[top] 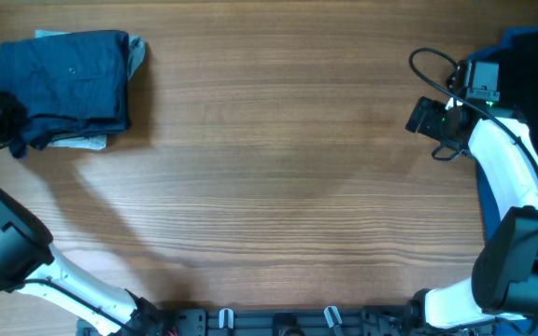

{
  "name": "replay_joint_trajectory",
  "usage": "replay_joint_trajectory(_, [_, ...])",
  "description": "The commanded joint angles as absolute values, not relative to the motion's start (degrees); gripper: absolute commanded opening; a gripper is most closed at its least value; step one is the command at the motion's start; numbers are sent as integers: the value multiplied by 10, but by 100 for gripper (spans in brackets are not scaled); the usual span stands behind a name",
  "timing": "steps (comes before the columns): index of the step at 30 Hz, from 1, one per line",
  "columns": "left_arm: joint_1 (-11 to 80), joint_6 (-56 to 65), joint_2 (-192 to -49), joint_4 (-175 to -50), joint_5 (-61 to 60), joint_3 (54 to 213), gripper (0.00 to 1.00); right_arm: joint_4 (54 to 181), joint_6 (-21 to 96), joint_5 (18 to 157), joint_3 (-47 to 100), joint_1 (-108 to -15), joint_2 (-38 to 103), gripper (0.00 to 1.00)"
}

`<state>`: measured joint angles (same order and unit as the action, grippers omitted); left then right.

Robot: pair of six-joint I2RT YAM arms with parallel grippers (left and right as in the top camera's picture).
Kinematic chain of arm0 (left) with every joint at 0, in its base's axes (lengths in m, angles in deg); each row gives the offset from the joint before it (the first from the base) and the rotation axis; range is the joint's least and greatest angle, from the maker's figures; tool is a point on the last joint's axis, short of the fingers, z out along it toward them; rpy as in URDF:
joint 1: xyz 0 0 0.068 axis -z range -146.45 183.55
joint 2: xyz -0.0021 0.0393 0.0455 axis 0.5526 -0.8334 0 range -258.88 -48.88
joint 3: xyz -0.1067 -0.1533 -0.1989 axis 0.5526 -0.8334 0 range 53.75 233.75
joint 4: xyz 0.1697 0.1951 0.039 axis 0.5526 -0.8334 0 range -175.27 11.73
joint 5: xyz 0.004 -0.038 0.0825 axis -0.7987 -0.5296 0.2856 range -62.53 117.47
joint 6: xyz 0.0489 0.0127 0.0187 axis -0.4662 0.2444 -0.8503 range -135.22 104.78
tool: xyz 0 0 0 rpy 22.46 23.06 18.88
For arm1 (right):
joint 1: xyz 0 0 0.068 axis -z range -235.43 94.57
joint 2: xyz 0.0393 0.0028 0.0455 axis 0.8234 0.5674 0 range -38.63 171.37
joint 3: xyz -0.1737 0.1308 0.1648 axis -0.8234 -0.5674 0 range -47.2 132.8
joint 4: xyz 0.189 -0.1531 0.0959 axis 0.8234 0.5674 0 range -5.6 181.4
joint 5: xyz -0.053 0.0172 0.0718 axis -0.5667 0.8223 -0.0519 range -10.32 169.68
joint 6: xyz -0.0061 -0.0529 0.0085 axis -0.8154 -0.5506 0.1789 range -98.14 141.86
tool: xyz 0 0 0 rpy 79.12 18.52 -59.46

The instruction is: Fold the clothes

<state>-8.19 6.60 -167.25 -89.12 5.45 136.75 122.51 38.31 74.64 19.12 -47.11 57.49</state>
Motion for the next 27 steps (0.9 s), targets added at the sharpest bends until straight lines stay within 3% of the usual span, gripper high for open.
replay_joint_trajectory(1, [-83, 62, -1690, -891, 50, 1373, 31, 1223, 387, 737, 199, -472, 572, 100])
replay_joint_trajectory(4, [-83, 62, -1690, -873, 49, 1373, 4, 1223, 387, 737, 199, -472, 572, 100])
replay_joint_trajectory(15, [-47, -4, -1690, -724, 23, 1378, 5, 1223, 388, 737, 199, -472, 572, 100])
replay_joint_trajectory(16, [-40, -13, -1690, -730, 36, 1378, 14, 1223, 387, 737, 199, -472, 572, 100])
replay_joint_trajectory(17, [-31, -16, -1690, -746, 84, 1378, 49, 1223, 387, 737, 199, -472, 572, 100])
replay_joint_trajectory(18, [-30, -15, -1687, -755, 127, 1378, 99, 1223, 387, 737, 199, -472, 572, 100])
replay_joint_trajectory(27, [-40, 2, -1514, -828, 126, 1378, 100, 1223, 387, 737, 199, -472, 572, 100])
